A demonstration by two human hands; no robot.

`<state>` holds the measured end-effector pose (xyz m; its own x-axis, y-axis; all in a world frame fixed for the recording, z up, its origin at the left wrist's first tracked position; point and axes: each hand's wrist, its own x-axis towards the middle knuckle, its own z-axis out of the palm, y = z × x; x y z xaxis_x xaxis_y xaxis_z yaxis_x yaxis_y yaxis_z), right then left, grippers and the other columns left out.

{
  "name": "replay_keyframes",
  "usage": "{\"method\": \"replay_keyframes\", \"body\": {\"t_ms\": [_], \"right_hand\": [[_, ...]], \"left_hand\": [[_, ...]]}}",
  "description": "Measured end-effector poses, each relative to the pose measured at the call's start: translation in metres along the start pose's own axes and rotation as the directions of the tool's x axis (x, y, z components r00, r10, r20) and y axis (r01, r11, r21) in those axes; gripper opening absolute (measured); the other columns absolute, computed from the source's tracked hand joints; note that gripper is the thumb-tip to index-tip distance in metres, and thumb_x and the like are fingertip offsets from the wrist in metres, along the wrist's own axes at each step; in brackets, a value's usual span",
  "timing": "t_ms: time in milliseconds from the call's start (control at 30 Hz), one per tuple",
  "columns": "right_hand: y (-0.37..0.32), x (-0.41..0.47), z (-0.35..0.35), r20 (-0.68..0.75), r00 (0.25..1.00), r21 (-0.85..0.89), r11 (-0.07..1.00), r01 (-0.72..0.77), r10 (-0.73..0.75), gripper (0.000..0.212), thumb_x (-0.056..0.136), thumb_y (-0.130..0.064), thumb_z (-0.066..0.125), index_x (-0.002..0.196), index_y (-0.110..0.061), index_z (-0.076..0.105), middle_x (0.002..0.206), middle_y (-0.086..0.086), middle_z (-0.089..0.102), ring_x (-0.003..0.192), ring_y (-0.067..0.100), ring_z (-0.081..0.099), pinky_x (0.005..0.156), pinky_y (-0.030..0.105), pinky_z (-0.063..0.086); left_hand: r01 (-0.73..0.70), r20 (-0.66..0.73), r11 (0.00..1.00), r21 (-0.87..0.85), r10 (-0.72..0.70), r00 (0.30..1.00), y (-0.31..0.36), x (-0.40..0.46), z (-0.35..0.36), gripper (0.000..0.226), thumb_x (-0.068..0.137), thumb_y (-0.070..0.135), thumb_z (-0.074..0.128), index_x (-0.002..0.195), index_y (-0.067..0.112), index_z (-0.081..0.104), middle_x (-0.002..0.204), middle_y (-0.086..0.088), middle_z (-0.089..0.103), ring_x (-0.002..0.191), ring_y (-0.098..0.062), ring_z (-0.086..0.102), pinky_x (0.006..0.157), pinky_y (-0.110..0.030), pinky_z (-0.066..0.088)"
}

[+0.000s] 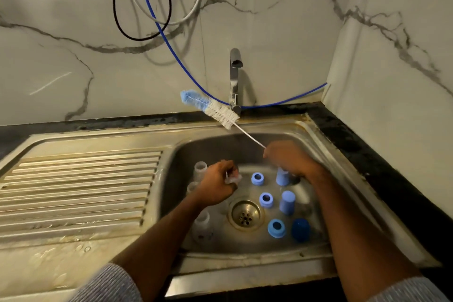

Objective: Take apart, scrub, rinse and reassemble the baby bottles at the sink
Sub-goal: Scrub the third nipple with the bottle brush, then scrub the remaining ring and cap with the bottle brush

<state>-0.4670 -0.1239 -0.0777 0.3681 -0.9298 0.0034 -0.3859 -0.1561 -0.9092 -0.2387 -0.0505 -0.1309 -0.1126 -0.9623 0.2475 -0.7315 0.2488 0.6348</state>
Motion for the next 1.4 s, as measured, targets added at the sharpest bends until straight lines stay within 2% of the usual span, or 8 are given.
{"method": "replay_keyframes", "body": {"t_ms": [200,367,500,633,800,933,1100,1400], "right_hand": [[-0.004,-0.009,-0.004,0.053,0.997,-0.065,0.997,-0.044,0.047,0.021,0.101,-0.016,0.056,0.095,-0.001,0.070,0.057,0.004,0.044,0.035,0.002,0.030,0.034,0.014,0.023],[-0.006,-0.009,-0.004,0.051,0.998,-0.054,0.998,-0.041,0.044,0.020,0.101,-0.014,0.056,0.095,-0.002,0.069,0.056,0.002,0.043,0.034,-0.001,0.031,0.034,0.013,0.023],[0.002,-0.004,-0.004,0.079,0.995,-0.103,0.993,-0.057,0.065,0.022,0.101,-0.023,0.057,0.090,-0.012,0.072,0.052,-0.003,0.045,0.039,0.004,0.034,0.041,0.016,0.023],[0.007,0.000,-0.007,0.093,0.993,-0.076,0.995,-0.066,0.073,0.022,0.100,-0.024,0.058,0.084,-0.015,0.071,0.051,-0.004,0.045,0.044,0.010,0.032,0.045,0.021,0.023],[0.004,-0.003,-0.008,0.083,0.994,-0.079,0.995,-0.066,0.072,0.023,0.101,-0.023,0.057,0.090,-0.009,0.071,0.055,0.001,0.044,0.042,0.009,0.032,0.041,0.017,0.022],[0.001,-0.006,-0.016,0.081,0.993,-0.116,0.990,-0.078,0.088,0.023,0.102,-0.023,0.055,0.094,-0.007,0.070,0.058,0.003,0.043,0.038,0.005,0.032,0.036,0.014,0.023],[0.004,-0.009,-0.032,0.058,0.992,-0.160,0.982,-0.104,0.115,0.024,0.102,-0.024,0.056,0.100,-0.006,0.071,0.062,0.003,0.046,0.035,0.002,0.034,0.034,0.015,0.025],[0.004,-0.007,-0.036,0.041,0.995,-0.148,0.986,-0.079,0.086,0.022,0.100,-0.024,0.057,0.099,-0.010,0.074,0.061,0.000,0.048,0.036,0.001,0.036,0.035,0.015,0.027]], "left_hand": [[-0.093,0.375,0.985,0.142,0.033,0.926,-0.002,-0.006,0.016,0.014,0.074,0.010,0.078,0.081,0.015,0.067,0.085,0.000,0.071,0.080,-0.014,0.067,0.073,-0.030,0.056],[-0.235,0.565,0.906,0.353,-0.006,0.825,0.006,-0.008,0.029,0.025,0.077,0.016,0.080,0.100,0.024,0.075,0.114,0.003,0.064,0.113,-0.016,0.052,0.095,-0.036,0.039],[-0.350,0.645,0.794,0.497,-0.069,0.761,0.012,-0.008,0.039,0.022,0.086,0.020,0.072,0.105,0.029,0.072,0.116,0.005,0.066,0.123,-0.017,0.046,0.099,-0.042,0.025],[-0.433,0.706,0.733,0.525,-0.090,0.703,0.013,-0.012,0.042,0.023,0.087,0.017,0.071,0.108,0.026,0.071,0.117,0.003,0.066,0.124,-0.018,0.048,0.103,-0.048,0.025],[-0.392,0.730,0.759,0.520,-0.157,0.665,0.008,-0.011,0.043,0.036,0.085,0.014,0.075,0.119,0.024,0.068,0.124,0.001,0.065,0.128,-0.019,0.048,0.112,-0.050,0.021],[-0.370,0.690,0.749,0.549,-0.156,0.707,0.013,-0.004,0.037,0.054,0.084,0.025,0.078,0.135,0.025,0.060,0.136,-0.001,0.055,0.131,-0.020,0.042,0.110,-0.043,0.025],[-0.279,0.632,0.859,0.429,-0.064,0.773,0.029,0.018,0.050,0.045,0.082,0.026,0.077,0.126,0.025,0.066,0.120,0.002,0.069,0.115,-0.022,0.059,0.093,-0.034,0.042],[-0.354,0.743,0.840,0.411,-0.084,0.665,0.051,0.024,0.114,0.062,0.084,0.039,0.079,0.139,0.027,0.055,0.130,0.000,0.060,0.123,-0.024,0.050,0.101,-0.044,0.035]]}}
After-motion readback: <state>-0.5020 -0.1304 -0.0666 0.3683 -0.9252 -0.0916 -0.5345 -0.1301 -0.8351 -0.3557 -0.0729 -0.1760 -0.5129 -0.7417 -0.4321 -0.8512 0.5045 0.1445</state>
